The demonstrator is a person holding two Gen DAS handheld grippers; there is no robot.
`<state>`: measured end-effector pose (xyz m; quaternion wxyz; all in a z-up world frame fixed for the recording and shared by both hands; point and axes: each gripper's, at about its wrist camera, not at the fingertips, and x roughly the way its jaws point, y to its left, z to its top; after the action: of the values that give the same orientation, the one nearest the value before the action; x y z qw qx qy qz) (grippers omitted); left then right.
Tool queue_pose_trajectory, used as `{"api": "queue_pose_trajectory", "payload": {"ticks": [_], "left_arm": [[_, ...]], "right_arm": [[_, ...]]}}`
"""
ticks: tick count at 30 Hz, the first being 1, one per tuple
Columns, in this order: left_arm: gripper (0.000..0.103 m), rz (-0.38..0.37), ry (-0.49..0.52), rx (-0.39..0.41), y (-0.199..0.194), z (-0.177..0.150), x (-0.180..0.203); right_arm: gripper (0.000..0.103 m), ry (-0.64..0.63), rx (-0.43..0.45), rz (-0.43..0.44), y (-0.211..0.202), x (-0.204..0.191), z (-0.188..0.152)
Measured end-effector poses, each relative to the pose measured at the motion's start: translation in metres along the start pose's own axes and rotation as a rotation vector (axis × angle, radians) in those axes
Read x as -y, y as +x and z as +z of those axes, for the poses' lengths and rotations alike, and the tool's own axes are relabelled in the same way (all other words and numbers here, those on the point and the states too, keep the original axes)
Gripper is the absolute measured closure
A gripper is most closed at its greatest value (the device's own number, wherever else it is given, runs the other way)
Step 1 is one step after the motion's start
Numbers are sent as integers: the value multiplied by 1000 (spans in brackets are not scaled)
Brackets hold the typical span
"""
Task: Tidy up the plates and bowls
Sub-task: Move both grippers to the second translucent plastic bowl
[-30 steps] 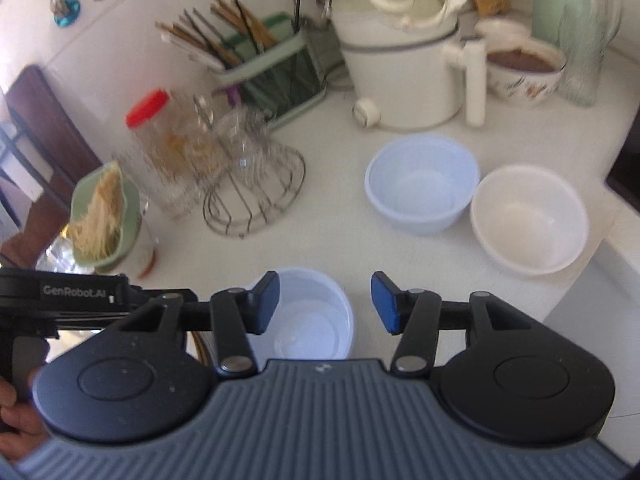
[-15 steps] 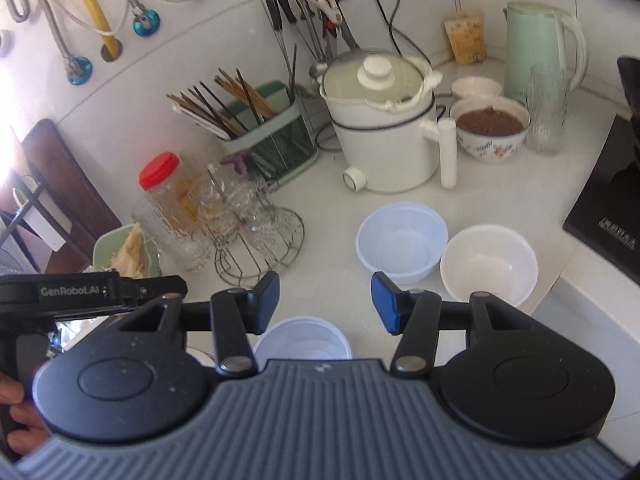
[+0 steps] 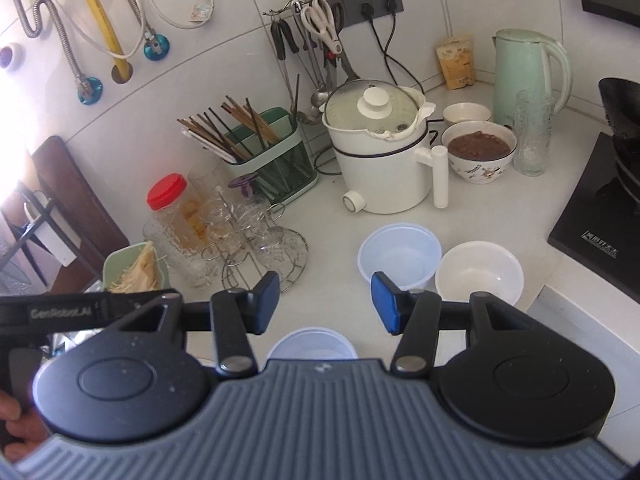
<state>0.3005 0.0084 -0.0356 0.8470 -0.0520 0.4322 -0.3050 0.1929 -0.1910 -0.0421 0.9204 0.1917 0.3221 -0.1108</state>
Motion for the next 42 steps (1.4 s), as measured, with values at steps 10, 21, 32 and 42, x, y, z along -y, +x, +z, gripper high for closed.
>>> {"api": "queue_pose_trajectory", "payload": {"ticks": [10, 21, 32, 42], "left_arm": [[52, -21, -16, 13, 5, 0, 2], [52, -52, 11, -42, 46, 8, 27], [52, -34, 33, -83, 115, 39, 42], [52, 1, -8, -154, 187, 50, 27]], "right_arm": [[49, -11, 18, -34, -5, 4, 3], [49, 84, -30, -104, 4, 49, 4], [49, 84, -58, -122, 38, 98, 26], [49, 52, -165, -110, 112, 120, 48]]}}
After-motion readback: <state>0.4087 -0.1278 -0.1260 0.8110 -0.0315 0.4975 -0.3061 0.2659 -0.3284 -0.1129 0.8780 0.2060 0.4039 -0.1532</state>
